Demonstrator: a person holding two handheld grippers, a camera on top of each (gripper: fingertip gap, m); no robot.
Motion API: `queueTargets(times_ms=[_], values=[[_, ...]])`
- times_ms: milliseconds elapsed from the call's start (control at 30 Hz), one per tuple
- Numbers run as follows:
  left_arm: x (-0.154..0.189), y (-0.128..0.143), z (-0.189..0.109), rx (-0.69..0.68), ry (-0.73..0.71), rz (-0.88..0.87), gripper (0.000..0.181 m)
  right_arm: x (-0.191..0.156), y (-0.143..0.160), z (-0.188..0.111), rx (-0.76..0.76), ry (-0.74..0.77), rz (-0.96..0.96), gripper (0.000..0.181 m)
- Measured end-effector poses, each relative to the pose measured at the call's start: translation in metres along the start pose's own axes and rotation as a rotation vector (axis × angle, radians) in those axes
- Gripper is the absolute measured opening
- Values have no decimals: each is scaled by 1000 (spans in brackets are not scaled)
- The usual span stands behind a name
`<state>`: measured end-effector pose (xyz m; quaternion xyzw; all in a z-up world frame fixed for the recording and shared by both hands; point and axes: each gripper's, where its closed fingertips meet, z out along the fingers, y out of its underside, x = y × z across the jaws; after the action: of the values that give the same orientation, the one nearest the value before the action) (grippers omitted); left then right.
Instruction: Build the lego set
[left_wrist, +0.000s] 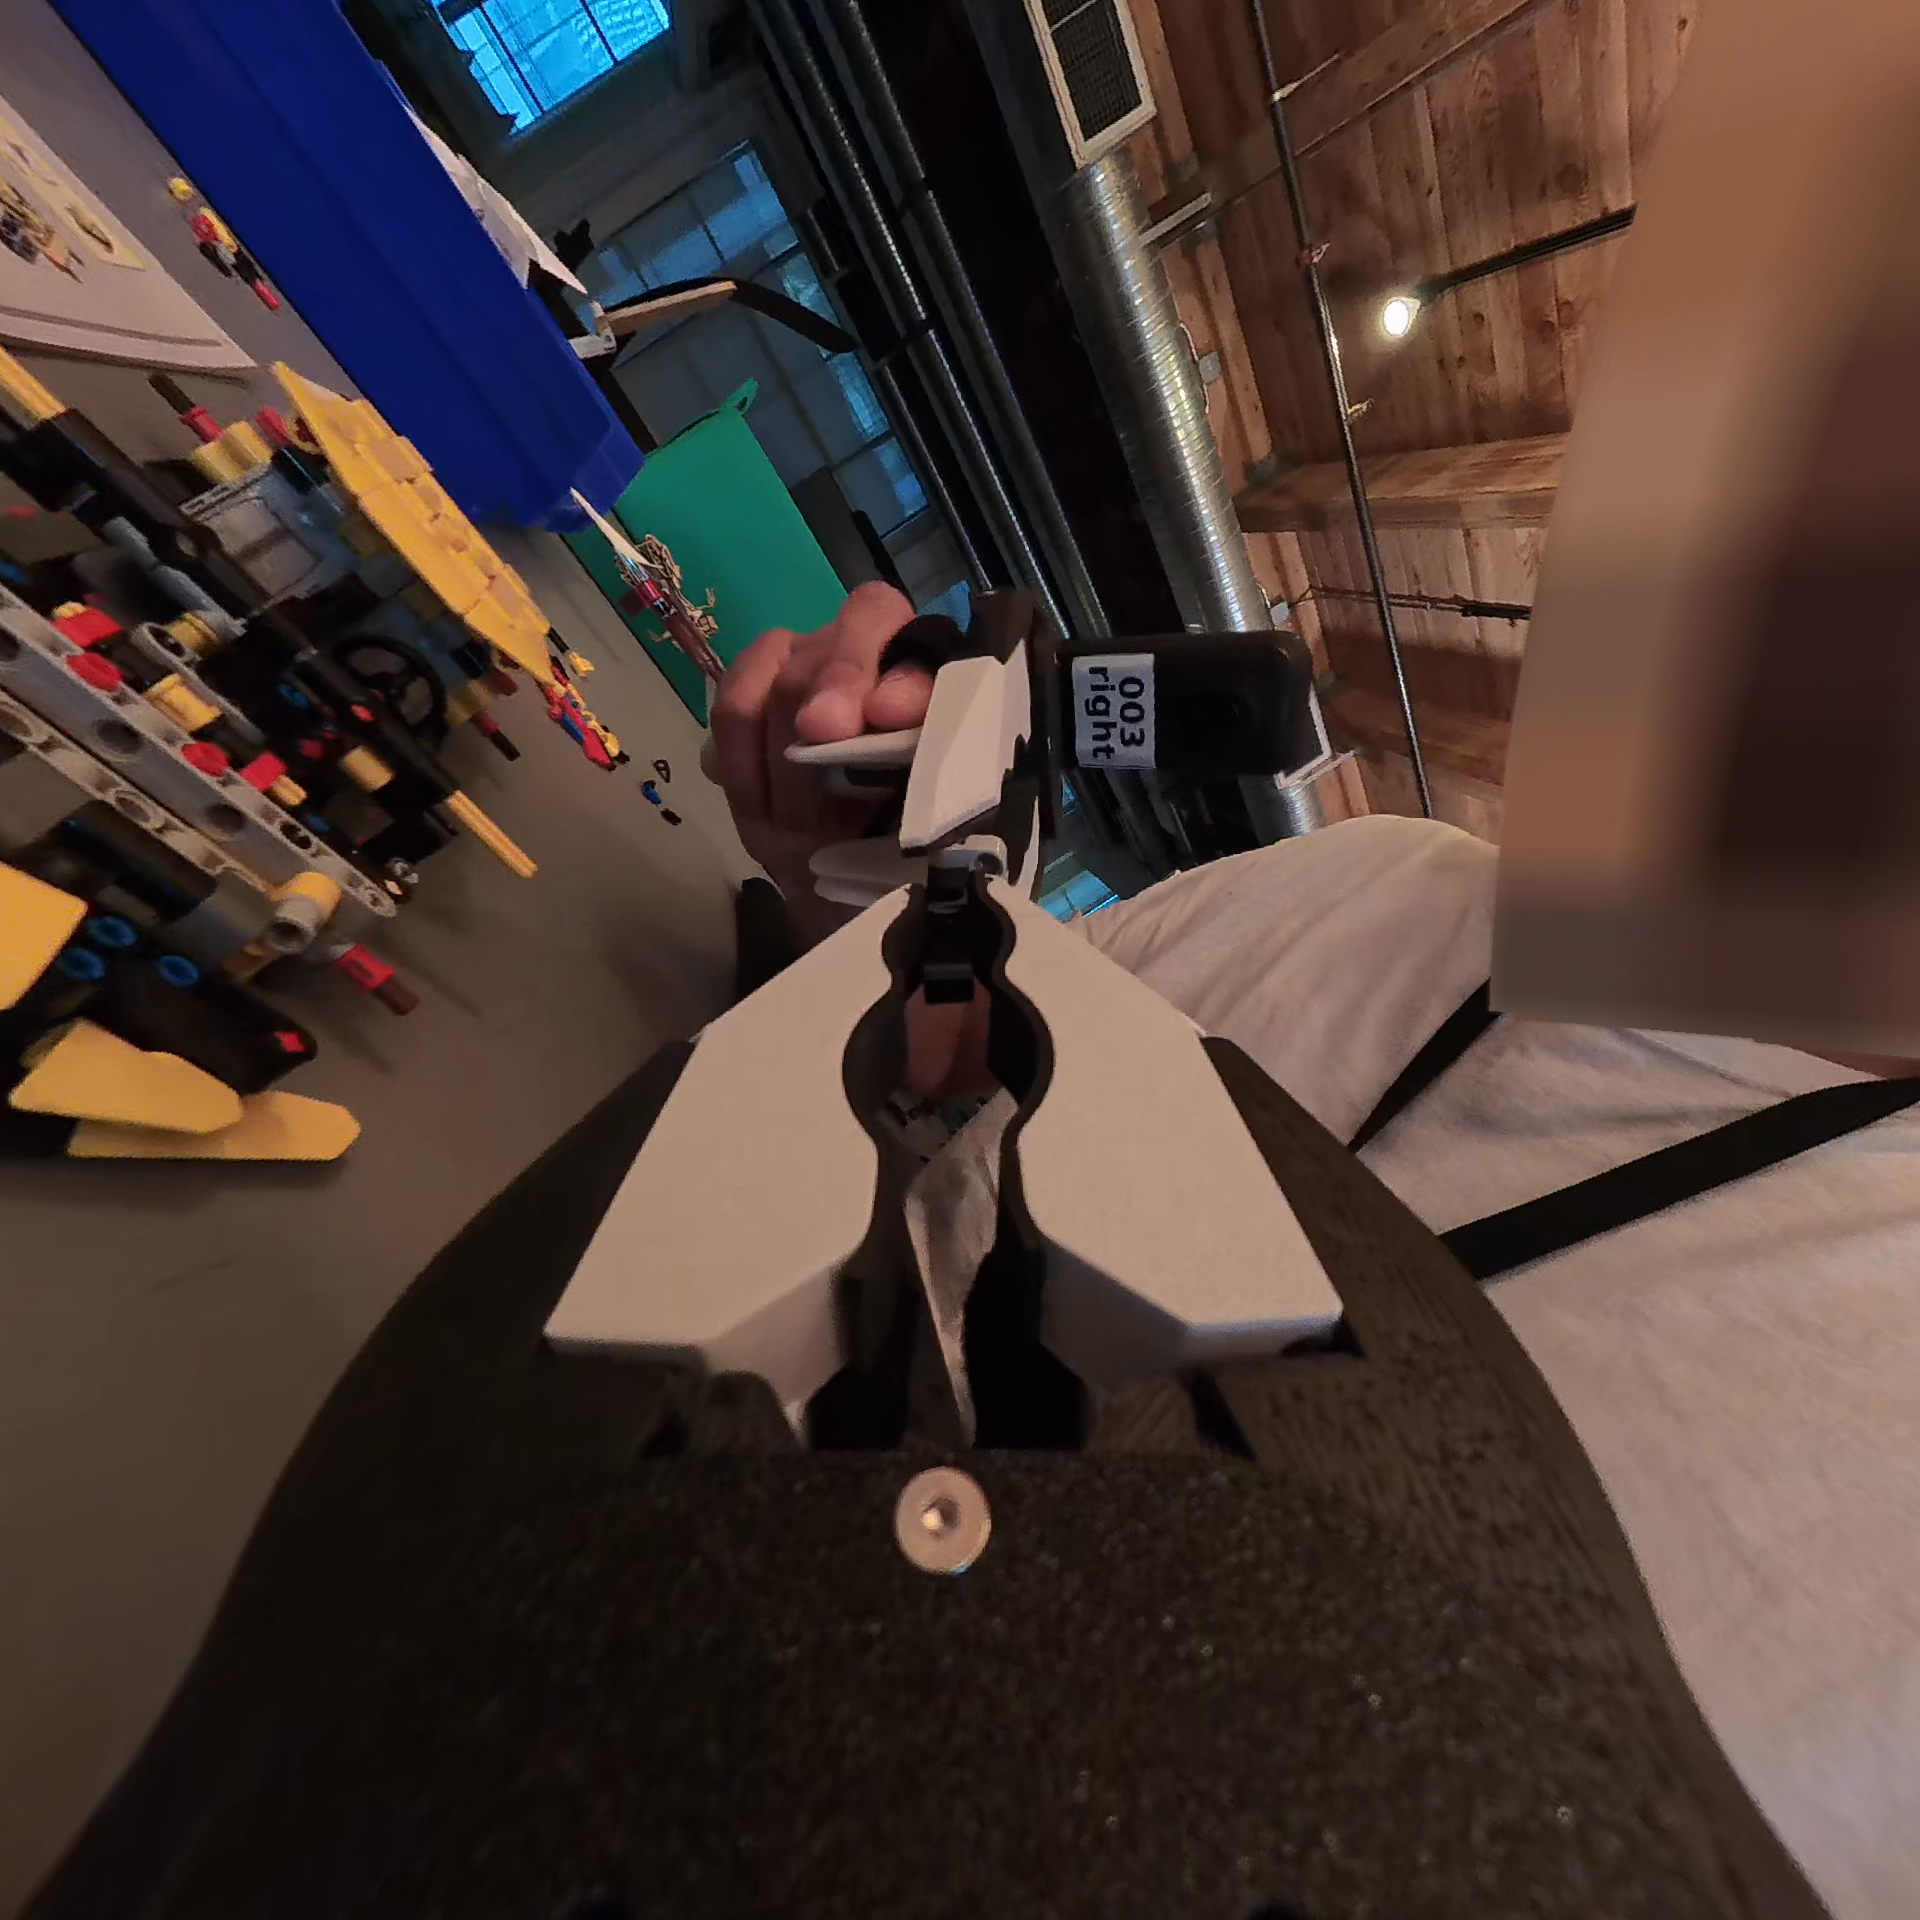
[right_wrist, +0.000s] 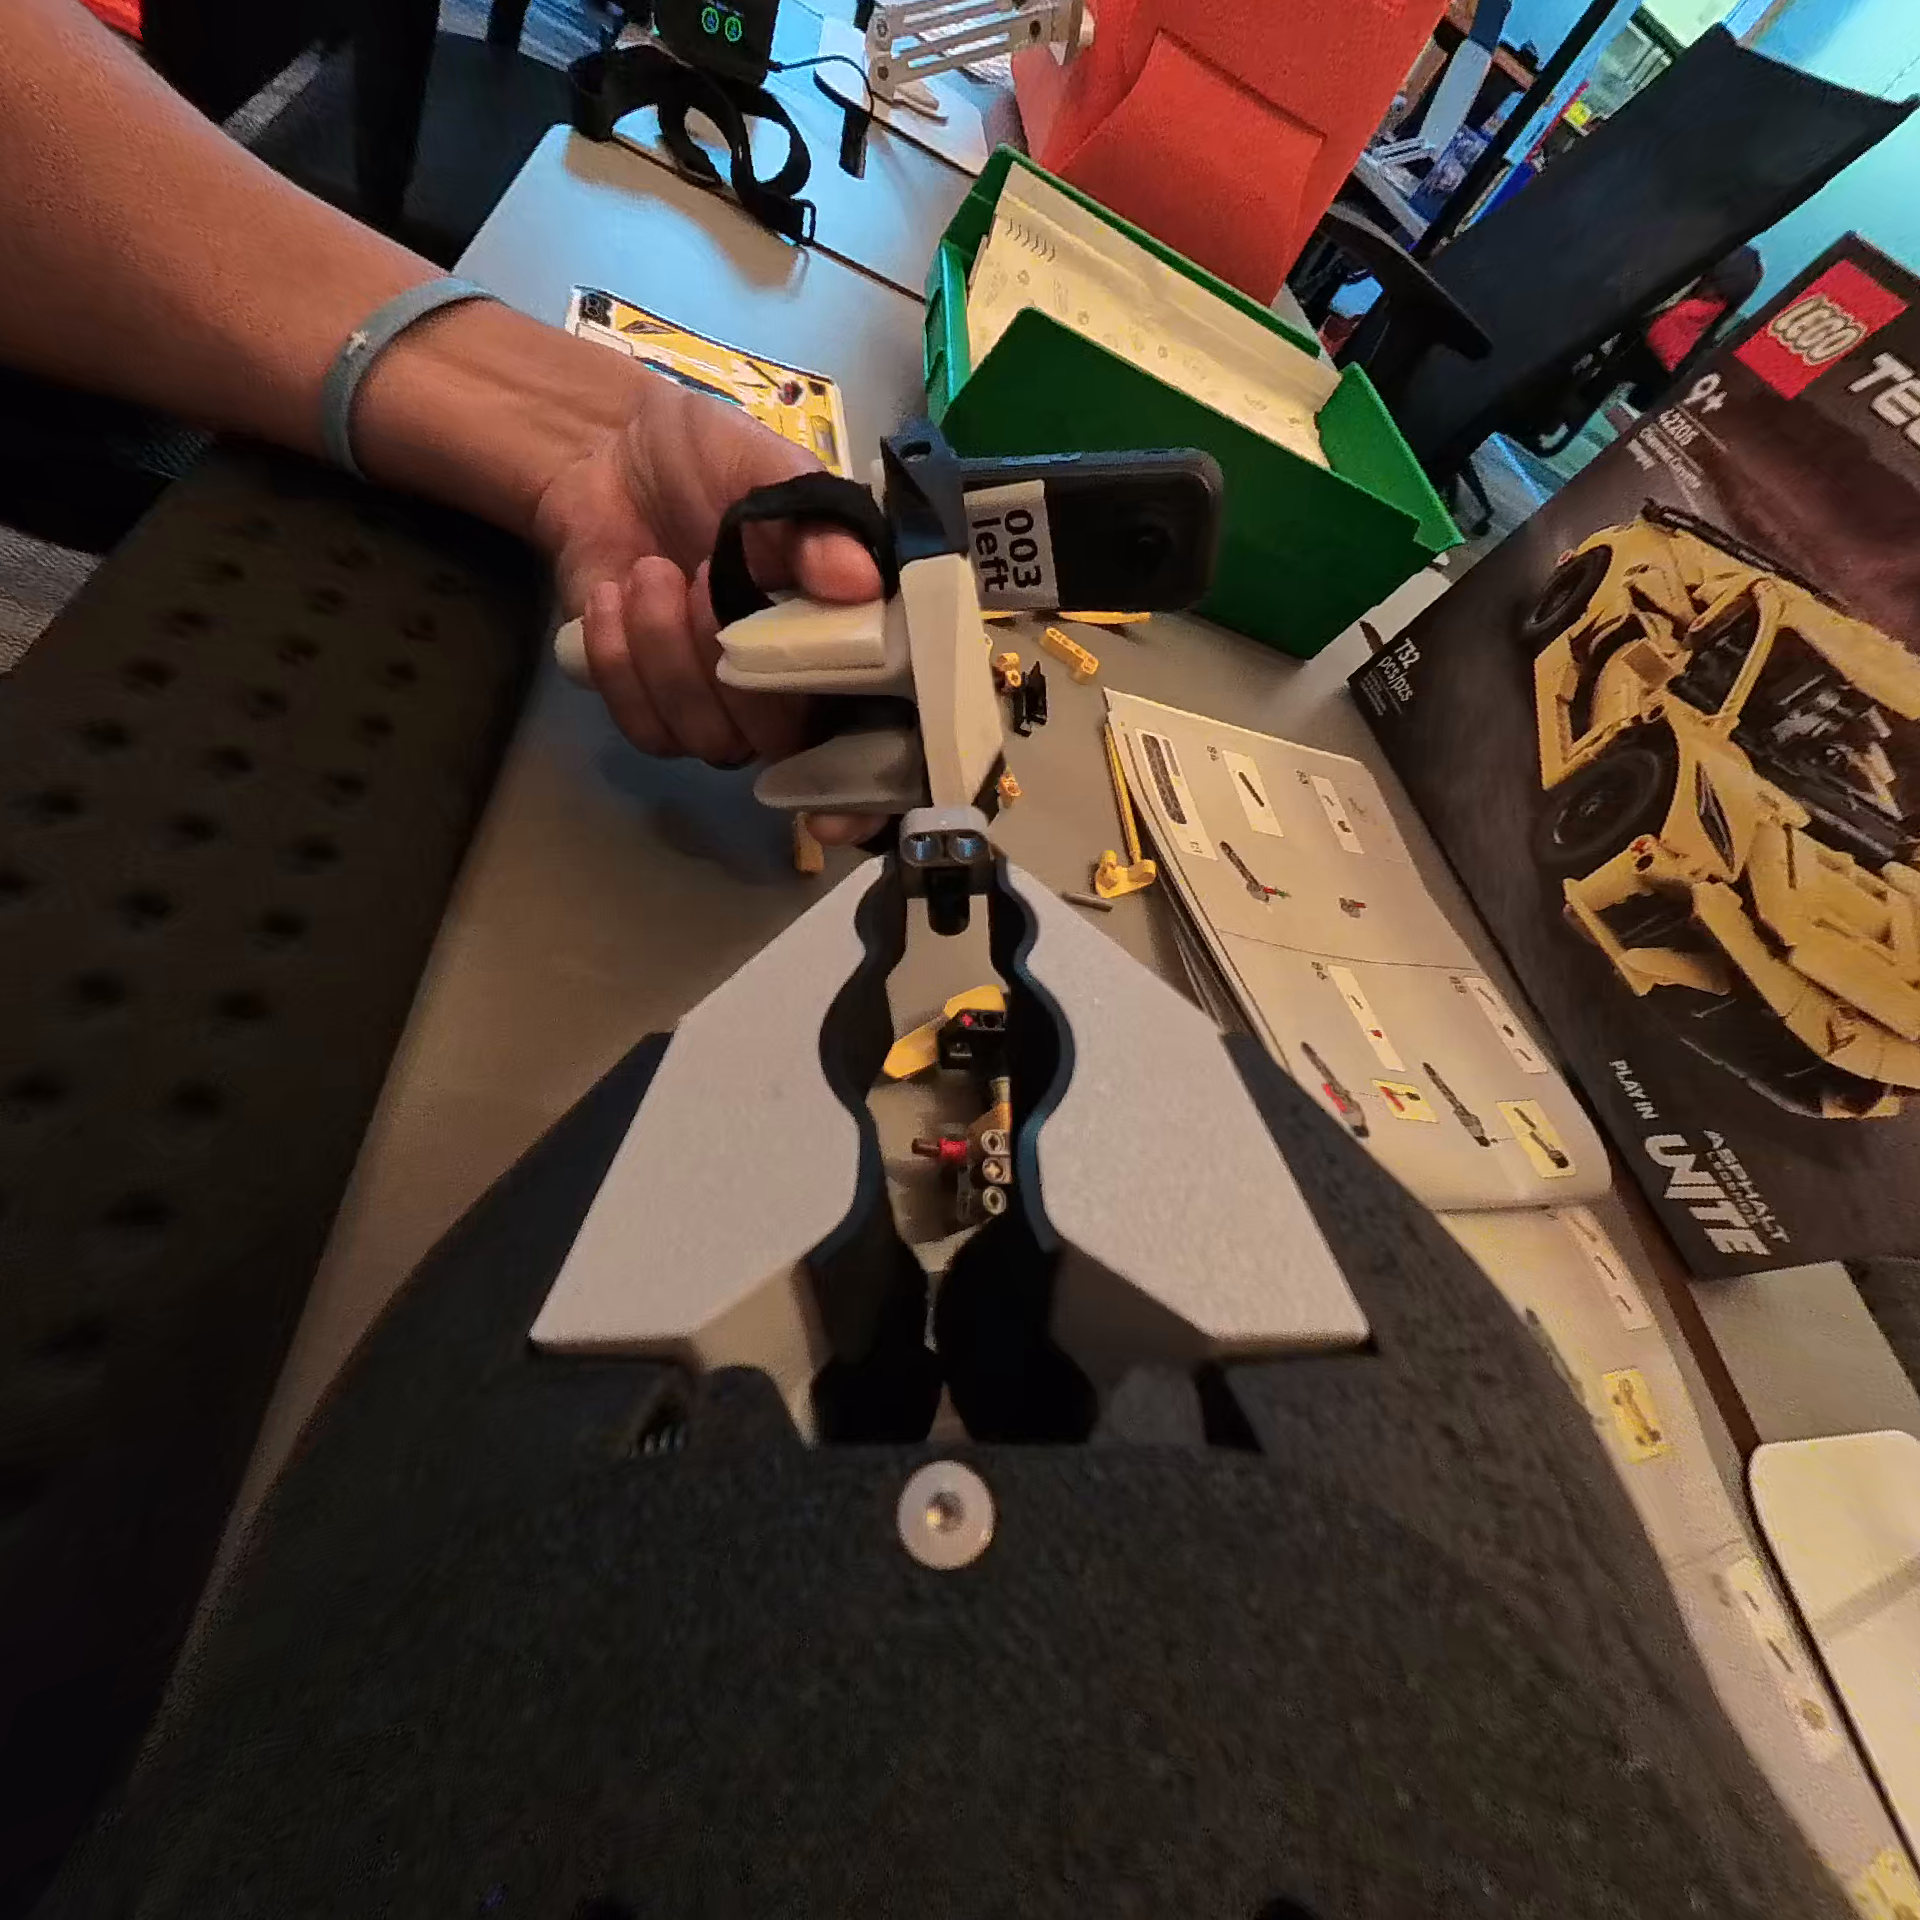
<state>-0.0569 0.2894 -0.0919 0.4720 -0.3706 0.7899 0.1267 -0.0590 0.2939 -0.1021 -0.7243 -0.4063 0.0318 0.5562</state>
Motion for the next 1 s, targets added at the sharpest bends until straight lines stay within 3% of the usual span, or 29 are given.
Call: queueTargets(times_ms=[333, 533, 800, 1000], values=[[0, 0, 0, 1, -2, 2, 7, -1, -8, -6, 118, 10, 106, 19], [-3, 2, 0, -13, -23, 13, 7, 3, -6, -7, 106, 72, 25, 23], [-4, 10, 5, -57, -42, 29, 7, -9, 2, -6, 8, -42, 45, 15], [-4, 12, 2, -82, -99, 114, 7, -9, 3, -10, 64, -28, -10, 15]])
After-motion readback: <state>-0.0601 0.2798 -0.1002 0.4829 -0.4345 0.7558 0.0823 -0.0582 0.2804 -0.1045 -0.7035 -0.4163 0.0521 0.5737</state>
